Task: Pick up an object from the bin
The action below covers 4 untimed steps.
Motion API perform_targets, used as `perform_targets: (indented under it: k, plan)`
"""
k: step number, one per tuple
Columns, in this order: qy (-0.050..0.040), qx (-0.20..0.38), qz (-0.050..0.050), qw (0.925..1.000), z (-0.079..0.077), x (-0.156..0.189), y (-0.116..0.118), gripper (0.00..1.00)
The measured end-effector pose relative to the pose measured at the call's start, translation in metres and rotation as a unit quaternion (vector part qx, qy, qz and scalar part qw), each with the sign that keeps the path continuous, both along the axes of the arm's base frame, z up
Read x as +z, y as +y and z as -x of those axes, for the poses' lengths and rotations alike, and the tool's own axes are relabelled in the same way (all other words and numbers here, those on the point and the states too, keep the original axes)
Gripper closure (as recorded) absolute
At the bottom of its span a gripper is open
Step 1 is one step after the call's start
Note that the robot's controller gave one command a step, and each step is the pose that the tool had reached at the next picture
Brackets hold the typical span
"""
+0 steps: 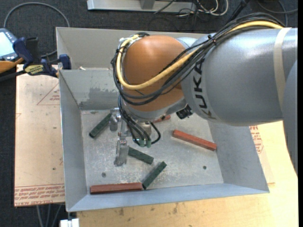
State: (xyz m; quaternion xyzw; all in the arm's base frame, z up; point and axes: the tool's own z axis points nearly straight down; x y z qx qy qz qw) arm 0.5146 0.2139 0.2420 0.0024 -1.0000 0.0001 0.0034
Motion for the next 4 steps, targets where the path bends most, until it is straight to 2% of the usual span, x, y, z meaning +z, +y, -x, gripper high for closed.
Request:
perform_targets:
  k: [1,2,3,4]
  plan:
    - [-0.0005,-0.094,0.0,0.9956,0.014,-0.175,-0.012,0.0]
    - [-0.0066,0.058,-0.001,0.9983,-0.011,-0.076,-0.017,0.0]
    - [-0.002,0.285,-0.002,0.9586,-0.03,-0.174,0.012,0.0]
    - [-0.0105,0.268,0.001,0.9635,-0.097,-0.081,-0.076,0.0]
